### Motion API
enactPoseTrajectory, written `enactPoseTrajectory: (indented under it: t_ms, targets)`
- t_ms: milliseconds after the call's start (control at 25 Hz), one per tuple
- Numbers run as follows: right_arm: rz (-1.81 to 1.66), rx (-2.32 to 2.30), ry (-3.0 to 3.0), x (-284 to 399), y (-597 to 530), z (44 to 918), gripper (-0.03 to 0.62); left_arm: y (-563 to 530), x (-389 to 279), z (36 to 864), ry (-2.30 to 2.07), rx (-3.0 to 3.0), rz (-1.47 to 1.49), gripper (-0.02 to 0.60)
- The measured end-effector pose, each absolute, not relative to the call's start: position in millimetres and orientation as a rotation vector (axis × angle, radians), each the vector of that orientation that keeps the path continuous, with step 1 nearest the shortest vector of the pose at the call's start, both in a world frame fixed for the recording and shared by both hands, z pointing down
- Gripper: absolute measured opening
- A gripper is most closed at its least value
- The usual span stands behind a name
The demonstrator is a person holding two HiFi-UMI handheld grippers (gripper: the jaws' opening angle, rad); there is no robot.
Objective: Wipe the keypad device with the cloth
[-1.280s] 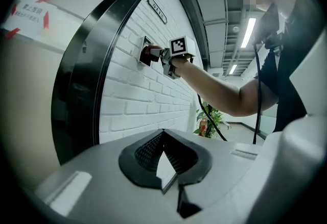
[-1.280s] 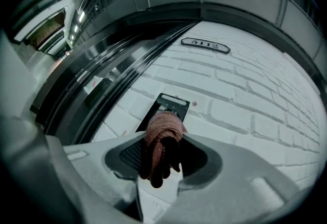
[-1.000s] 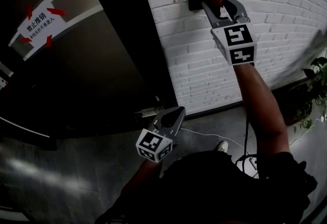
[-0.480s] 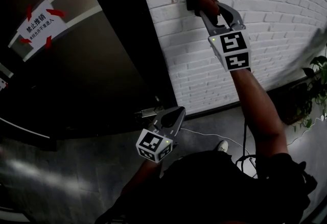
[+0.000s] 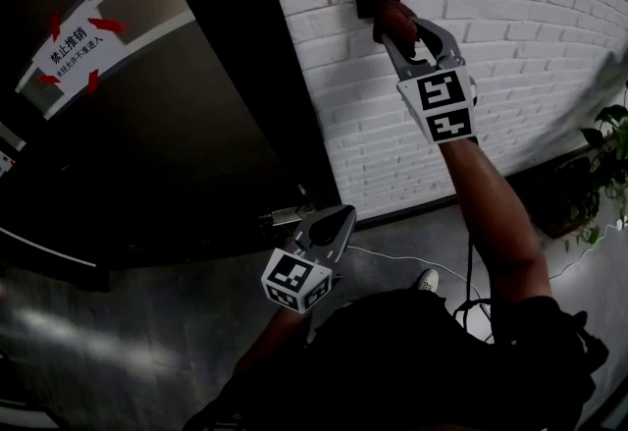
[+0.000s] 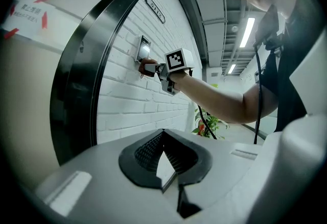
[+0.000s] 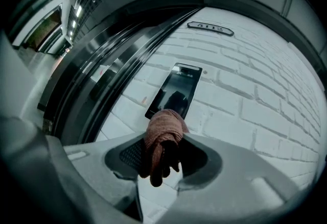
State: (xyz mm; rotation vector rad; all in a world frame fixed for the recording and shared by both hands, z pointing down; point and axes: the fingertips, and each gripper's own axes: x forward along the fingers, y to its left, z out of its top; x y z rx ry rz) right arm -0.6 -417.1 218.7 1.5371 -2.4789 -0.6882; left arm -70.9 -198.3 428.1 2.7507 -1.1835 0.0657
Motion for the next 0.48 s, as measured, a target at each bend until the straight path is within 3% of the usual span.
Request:
enactPoseTrajectory:
  t_ms: [480]
  targets:
    - [-0.612, 1.514, -2.465, -1, -416, 233, 0.144, -191, -75, 428, -1.169, 2.755, 0.045, 0.015]
